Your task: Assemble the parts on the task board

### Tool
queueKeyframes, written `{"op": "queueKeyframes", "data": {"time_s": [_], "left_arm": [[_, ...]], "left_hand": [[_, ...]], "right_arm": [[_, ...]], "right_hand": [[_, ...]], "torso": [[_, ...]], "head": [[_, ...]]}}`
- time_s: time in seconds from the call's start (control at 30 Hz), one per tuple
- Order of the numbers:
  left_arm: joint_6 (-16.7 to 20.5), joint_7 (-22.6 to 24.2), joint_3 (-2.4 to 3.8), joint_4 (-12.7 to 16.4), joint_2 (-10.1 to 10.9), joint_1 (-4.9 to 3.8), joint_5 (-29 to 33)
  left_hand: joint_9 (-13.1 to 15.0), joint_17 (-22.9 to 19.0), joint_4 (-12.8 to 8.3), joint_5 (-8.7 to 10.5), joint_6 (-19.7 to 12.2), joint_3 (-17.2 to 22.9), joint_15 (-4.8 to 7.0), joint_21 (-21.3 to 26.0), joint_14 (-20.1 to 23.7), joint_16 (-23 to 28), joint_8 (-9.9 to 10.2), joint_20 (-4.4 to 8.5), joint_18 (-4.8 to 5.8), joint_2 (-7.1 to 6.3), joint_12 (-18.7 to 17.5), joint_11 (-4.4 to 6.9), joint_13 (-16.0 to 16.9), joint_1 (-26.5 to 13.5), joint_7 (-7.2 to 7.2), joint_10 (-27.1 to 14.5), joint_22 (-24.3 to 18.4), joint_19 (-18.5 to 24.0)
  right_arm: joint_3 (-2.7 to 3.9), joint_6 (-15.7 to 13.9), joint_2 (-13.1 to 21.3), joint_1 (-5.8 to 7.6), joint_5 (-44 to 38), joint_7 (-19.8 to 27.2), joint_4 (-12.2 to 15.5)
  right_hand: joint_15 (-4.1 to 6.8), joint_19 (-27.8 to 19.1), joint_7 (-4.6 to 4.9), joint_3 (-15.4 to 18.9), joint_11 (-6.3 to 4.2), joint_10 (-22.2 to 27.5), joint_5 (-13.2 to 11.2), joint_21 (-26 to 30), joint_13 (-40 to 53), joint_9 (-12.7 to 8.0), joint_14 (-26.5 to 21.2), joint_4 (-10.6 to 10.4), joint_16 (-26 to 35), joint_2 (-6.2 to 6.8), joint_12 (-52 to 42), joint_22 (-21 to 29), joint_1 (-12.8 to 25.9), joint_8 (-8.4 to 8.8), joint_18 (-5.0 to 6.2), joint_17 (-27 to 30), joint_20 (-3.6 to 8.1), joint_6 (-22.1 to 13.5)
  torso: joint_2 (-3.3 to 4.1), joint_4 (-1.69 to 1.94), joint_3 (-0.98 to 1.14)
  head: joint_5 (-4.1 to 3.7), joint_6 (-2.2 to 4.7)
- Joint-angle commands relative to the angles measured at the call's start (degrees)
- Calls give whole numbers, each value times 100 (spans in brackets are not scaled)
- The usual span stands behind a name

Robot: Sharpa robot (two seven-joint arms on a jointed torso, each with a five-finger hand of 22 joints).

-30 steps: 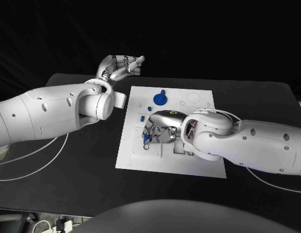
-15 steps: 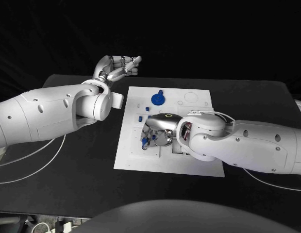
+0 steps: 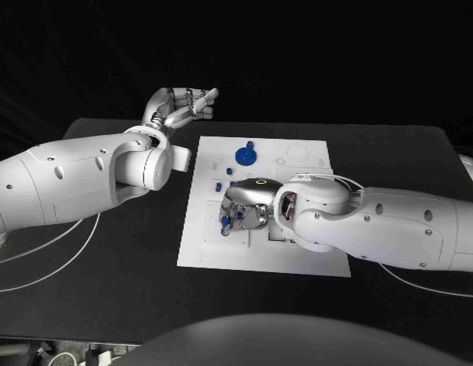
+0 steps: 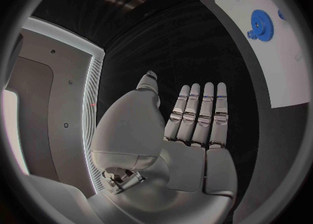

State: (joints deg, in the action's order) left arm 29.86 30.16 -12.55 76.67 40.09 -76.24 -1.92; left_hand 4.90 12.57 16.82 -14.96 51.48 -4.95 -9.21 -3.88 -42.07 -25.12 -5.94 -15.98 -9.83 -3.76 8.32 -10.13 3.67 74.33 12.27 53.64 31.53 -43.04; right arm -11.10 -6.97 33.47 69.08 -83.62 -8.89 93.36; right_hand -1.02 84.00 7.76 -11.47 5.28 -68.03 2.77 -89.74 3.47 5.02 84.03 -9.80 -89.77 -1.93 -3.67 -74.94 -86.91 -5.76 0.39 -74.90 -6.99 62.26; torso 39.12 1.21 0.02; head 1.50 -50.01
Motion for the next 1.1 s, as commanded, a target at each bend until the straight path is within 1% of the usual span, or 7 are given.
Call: {"op": "queueKeyframes", "data": {"time_s": [0.03, 0.2, 0.3, 0.47, 0.77, 0.9, 1.1], "left_arm": [[-77, 56, 5, 11, -7, -3, 3], [-83, 54, 5, 8, -11, -3, 3], [-85, 56, 5, 8, -16, -3, 3], [-86, 56, 5, 12, -16, -3, 3], [-89, 54, 5, 23, -6, -3, 3], [-91, 51, 5, 28, 7, -3, 3], [-97, 50, 5, 29, 13, -3, 2]], "left_hand": [[8, -7, 4, 1, -24, 38, 4, 11, 27, -18, -26, -11, -59, 50, 30, 7, 2, -6, -5, -46, -8, -34], [8, -7, 4, 1, -24, 38, 4, 11, 27, -18, -26, -11, -59, 50, 30, 7, 2, -6, -5, -46, -8, -34], [8, -7, 4, 1, -24, 38, 4, 11, 27, -18, -26, -11, -59, 50, 30, 7, 2, -6, -5, -46, -8, -34], [8, -21, 3, -9, -29, 40, 3, 11, 32, -29, -28, -12, -59, 63, 36, 6, 2, 4, -4, -52, -22, -32], [8, -21, 3, -9, -29, 40, 3, 11, 32, -29, -28, -12, -59, 63, 36, 6, 2, 4, -4, -52, -22, -32], [8, -21, 3, -9, -29, 40, 3, 11, 32, -29, -28, -12, -59, 63, 36, 6, 2, 4, -4, -52, -22, -32], [8, -21, 3, -9, -29, 40, 3, 11, 32, -29, -28, -12, -59, 63, 36, 6, 2, 4, -4, -52, -22, -32]], "right_arm": [[1, 14, -29, -11, -168, 40, -29], [1, 23, -63, -48, -185, 49, -71], [0, 28, -73, -78, -188, 51, -87], [0, 45, -98, -117, -195, 48, -119], [0, 238, -112, -143, -201, -39, -139], [0, 296, -112, -150, -201, -70, -138], [0, 319, -100, -155, -241, -122, -136]], "right_hand": [[-43, 600, -3, -37, -8, 50, 13, -26, -6, 26, 597, -11, -23, -11, 28, -1506, -39, -34, -39, -1510, -53, 3], [-44, 600, -3, -37, -7, 60, 13, -26, -6, 24, 597, -12, -23, -6, 29, -1506, -37, -29, -39, -1510, -55, -3], [-45, 600, -4, -38, -7, 68, 12, -26, -6, 23, 597, -12, -23, -3, 29, -1506, -36, -24, -39, -1510, -57, -7], [-46, 600, -3, -37, -6, 76, 12, -26, -6, 22, 597, -14, -23, 1, 29, -1506, -33, -19, -39, -1510, -59, -12], [-47, 600, -2, -37, -5, 84, 11, -26, -6, 21, 597, -15, -23, 6, 28, -1506, -31, -15, -39, -1510, -61, -16], [-47, 600, -2, -37, -5, 84, 11, -26, -6, 21, 597, -15, -23, 6, 28, -1506, -31, -15, -39, -1510, -61, -16], [-48, 600, -2, -36, -5, 89, 11, -26, -6, 20, 597, -16, -23, 12, 27, -1506, -29, -11, -39, -1510, -62, -17]], "torso": [[3, -1, 2], [-1, -3, -2], [2, 5, -4], [2, 5, -3], [0, 2, -2], [2, -5, 1], [-1, 1, -2]], "head": [[-21, 1], [-36, 1], [-41, 1], [-29, 1], [-25, 1], [-4, 1], [-38, 1]]}}
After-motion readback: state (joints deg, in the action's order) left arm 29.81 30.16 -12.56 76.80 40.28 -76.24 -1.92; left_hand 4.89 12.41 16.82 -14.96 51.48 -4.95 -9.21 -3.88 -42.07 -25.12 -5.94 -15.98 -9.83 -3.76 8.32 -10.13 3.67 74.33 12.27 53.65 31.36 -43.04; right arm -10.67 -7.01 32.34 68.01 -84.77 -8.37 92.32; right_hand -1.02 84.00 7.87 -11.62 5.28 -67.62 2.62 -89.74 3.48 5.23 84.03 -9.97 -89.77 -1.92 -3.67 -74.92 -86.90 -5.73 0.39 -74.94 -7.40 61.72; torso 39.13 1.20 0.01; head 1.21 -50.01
